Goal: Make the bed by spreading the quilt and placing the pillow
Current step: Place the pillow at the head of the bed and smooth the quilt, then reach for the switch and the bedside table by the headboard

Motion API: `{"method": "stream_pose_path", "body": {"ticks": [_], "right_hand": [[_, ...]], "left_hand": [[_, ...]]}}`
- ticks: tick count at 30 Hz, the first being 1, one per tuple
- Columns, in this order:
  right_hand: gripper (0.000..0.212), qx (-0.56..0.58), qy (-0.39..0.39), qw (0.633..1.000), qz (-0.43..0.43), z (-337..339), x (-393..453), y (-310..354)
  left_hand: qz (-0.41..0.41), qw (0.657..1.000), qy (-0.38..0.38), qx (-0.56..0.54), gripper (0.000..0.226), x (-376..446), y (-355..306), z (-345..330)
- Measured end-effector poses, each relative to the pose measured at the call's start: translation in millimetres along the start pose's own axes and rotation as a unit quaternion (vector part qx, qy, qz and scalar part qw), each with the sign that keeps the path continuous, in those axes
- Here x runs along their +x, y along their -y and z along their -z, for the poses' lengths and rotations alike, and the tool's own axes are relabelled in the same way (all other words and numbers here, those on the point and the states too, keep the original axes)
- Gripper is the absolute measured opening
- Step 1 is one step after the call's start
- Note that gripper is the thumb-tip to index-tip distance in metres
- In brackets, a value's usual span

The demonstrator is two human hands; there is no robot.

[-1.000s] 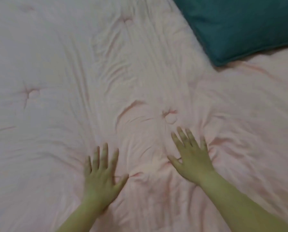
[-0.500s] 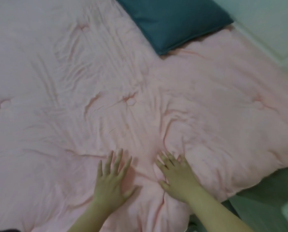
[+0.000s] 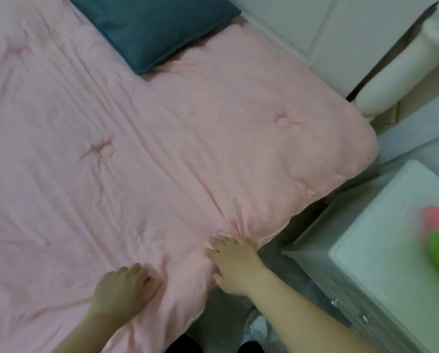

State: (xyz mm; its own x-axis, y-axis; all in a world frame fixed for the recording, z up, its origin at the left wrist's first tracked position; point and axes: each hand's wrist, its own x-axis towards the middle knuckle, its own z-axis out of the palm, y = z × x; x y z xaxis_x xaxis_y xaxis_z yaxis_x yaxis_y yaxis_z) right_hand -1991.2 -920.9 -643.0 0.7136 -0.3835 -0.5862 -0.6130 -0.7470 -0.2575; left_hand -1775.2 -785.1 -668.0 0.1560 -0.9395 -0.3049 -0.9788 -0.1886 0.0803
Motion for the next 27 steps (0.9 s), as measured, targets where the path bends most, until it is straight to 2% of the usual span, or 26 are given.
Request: {"method": "stream_pose_path", "body": {"ticks": [2, 3, 5, 8, 11, 15, 20, 23, 27], "right_hand": [[0.036, 0.028, 0.012, 0.999, -0.034, 13.4, -17.3, -8.6], [0.033, 0.045, 0.017, 0.998, -0.044, 19.2, -24.5, -12.6], [0.033, 0.078, 0.004, 0.995, -0.056, 27.0, -47.0, -30.6], [0.030, 0.160, -0.059, 0.980, -0.099, 28.4, -80.6, -64.8], [0.039, 0.145, -0.089, 0.972, -0.161, 21.1, -117.2, -105.9], [0.040, 0.143, -0.140, 0.941, -0.274, -1.0, -185.1, -166.4], [0.044, 0.118, -0.216, 0.886, -0.394, -35.3, -277.5, -236.2], [0.050, 0.142, -0.257, 0.833, -0.470, -59.5, -337.2, -271.9], [0.048, 0.206, -0.257, 0.765, -0.554, -105.2, -414.3, -301.0]], "left_hand": [[-0.053, 0.999, -0.014, 0.005, 0.069, 11.0, -20.7, 11.6], [-0.070, 0.997, -0.017, 0.006, 0.068, 16.0, -33.4, 18.8], [-0.094, 0.996, -0.012, -0.005, 0.057, 31.3, -70.6, 36.0], [-0.115, 0.993, 0.018, 0.013, 0.045, 53.9, -121.7, 55.4], [-0.123, 0.991, 0.043, 0.028, 0.048, 71.0, -165.3, 68.8], [-0.168, 0.984, 0.048, 0.036, 0.052, 83.3, -224.6, 81.4], [-0.229, 0.973, 0.020, -0.006, 0.058, 104.8, -312.9, 96.9], [-0.265, 0.964, 0.030, 0.015, 0.063, 107.1, -378.9, 101.0], [-0.330, 0.940, 0.056, 0.068, 0.066, 106.9, -461.1, 89.9]]}}
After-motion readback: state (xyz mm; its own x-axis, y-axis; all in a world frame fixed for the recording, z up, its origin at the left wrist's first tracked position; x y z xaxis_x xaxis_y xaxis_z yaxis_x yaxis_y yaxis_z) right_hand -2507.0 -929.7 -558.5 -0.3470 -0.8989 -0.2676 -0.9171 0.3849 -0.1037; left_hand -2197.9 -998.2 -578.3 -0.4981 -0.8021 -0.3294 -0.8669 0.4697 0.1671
